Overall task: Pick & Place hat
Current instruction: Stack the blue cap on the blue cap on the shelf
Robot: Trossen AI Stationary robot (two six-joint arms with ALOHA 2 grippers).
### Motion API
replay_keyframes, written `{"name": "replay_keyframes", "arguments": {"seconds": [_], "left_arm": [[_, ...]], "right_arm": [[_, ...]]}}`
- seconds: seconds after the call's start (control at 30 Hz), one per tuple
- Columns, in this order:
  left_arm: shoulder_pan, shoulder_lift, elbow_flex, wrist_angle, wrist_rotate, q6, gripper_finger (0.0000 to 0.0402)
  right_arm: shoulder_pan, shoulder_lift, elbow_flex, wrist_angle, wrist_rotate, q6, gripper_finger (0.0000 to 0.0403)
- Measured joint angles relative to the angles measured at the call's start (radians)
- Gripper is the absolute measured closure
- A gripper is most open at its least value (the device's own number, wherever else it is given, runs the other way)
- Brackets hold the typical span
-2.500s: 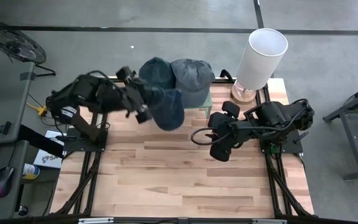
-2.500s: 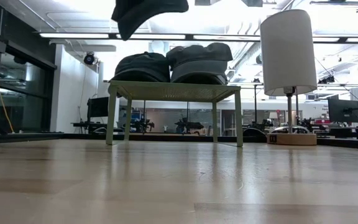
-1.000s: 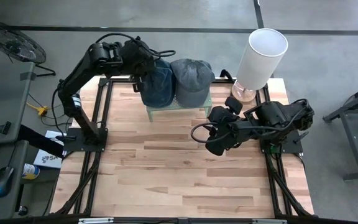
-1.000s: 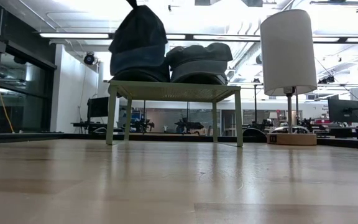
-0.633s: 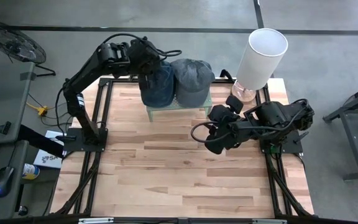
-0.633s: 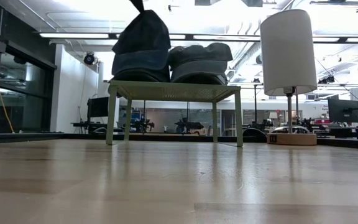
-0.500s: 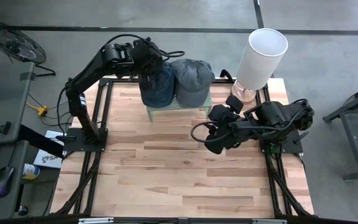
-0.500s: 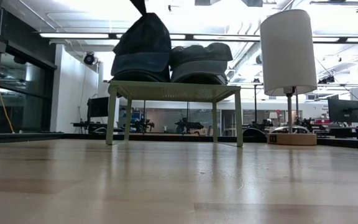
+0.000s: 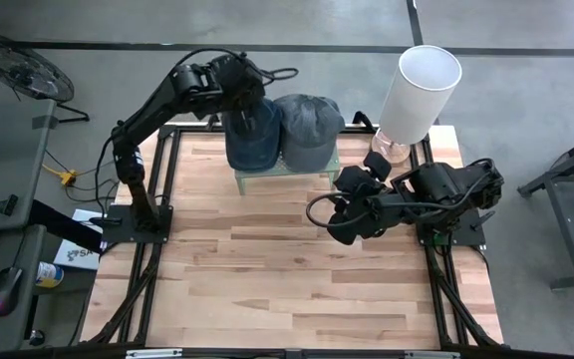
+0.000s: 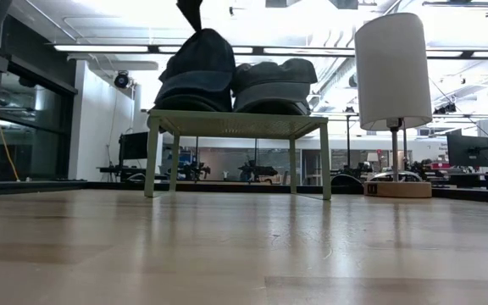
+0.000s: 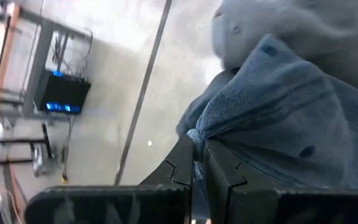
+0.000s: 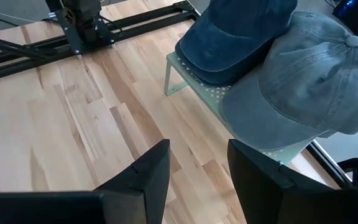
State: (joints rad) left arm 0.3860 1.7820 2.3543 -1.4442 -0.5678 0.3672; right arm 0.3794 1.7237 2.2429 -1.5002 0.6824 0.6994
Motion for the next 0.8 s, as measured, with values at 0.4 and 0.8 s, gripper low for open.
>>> {"name": "replay_keyframes", "arguments": {"seconds": [0.4,0.8], "left_arm": [[0.101,0.020,0.002,0.004,0.129,-0.084,0.0394],[0.118,0.081,0.001,-0.005,0.173,-0.118,0.0377]], "right_arm": [[-0.005,0.000,0.000,0.000,0.019,0.012,0.0249],[-0.015,0.000,0.000,0.000,0.017,0.054,0.0249]]}}
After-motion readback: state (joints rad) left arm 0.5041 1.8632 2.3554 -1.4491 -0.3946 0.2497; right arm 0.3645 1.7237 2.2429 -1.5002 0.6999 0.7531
